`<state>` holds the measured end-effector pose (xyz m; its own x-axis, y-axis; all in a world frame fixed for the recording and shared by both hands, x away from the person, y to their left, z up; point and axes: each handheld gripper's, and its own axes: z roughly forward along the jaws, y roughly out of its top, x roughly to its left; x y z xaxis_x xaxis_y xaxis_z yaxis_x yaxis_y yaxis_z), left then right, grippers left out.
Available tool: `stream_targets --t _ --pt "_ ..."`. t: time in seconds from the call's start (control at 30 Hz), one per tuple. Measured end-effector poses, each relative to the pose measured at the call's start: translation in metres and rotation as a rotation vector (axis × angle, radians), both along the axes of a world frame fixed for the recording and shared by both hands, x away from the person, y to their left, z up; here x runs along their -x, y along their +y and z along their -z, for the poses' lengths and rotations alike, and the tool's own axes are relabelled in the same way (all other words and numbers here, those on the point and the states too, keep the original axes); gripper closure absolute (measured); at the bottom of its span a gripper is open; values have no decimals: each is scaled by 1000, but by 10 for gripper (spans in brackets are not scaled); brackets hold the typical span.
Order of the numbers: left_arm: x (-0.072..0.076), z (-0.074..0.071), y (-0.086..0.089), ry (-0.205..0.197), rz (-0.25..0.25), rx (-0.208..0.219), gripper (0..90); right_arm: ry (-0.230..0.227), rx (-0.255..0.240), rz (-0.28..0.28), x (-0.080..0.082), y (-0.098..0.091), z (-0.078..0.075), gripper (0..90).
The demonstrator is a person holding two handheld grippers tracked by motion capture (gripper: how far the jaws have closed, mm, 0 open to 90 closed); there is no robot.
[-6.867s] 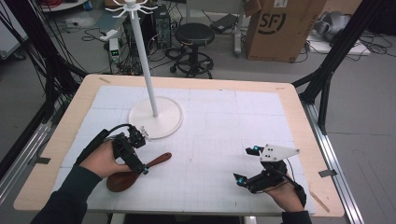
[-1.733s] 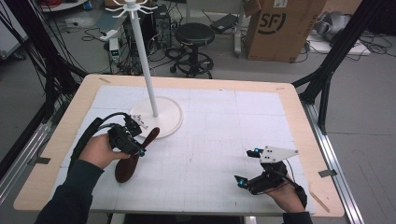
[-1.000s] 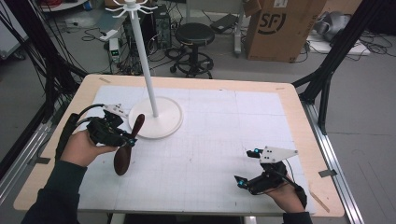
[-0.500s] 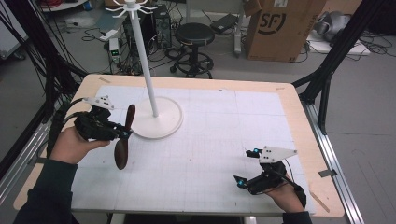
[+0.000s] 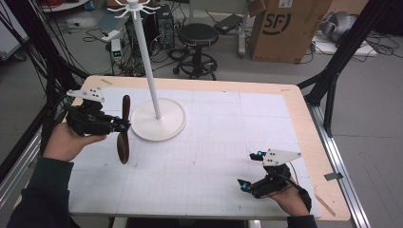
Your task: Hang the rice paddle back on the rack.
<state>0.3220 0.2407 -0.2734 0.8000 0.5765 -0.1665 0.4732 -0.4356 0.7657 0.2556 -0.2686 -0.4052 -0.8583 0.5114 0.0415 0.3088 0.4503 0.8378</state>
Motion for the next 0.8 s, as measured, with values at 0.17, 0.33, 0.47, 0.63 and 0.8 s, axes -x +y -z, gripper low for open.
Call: stream_targets --t 0.17,0.33,0.47,0.63,0.8 --pt "-2 -6 1 -6 -2 10 781 0 2 -1 0 0 0 4" --pt "-4 -14 4 0 1 31 781 -1 0 0 0 0 0 4" --pt "-6 -20 9 0 -4 44 781 4 -1 3 0 -1 0 4" --pt "-9 -34 14 -7 -16 42 781 3 1 2 -1 -1 0 4" --pt "-12 -50 16 -25 -29 38 782 8 0 2 -1 0 1 4"
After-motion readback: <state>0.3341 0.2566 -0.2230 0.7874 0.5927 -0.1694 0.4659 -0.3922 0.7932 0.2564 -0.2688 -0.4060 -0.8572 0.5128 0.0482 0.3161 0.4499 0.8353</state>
